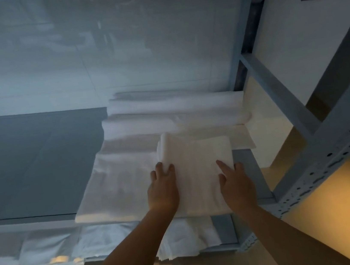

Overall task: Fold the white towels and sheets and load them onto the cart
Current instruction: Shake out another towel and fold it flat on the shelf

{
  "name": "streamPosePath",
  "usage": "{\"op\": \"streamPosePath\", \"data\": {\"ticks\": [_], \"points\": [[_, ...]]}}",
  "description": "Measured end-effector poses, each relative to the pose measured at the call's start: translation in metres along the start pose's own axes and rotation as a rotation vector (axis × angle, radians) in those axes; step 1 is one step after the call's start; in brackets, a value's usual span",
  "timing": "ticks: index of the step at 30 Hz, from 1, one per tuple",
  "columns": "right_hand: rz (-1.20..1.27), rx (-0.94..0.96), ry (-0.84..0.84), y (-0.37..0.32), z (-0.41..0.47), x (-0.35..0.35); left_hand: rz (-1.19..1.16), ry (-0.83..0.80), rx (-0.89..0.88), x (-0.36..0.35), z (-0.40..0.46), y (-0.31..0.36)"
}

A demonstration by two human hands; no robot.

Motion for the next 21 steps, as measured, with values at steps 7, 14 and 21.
{"op": "streamPosePath", "data": {"ticks": [7,14,21], "points": [[0.04,0.064,0.031,-0.09,0.0,-0.021,0.013,0.048,0.024,0.033,0.029,-0.08],[0.029,0.05,0.043,-0.186,-0.027,-0.067,-0.014,-0.048,0.033,0.04,0.06,-0.192],[-0.027,0.006,0.06,-0.227,-0.046,-0.097,-0.095,-0.126,0.03,0.039,0.068,-0.247]]}}
Point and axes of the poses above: each hand's wrist, its own z-axis towards the middle knuckle, its own x-axis out of the back of the hand, y = z × x, the point moved 5 cm from there along z, towards the middle knuckle, and after that the axes turned 14 degrees about y, right-handed, at the moved point
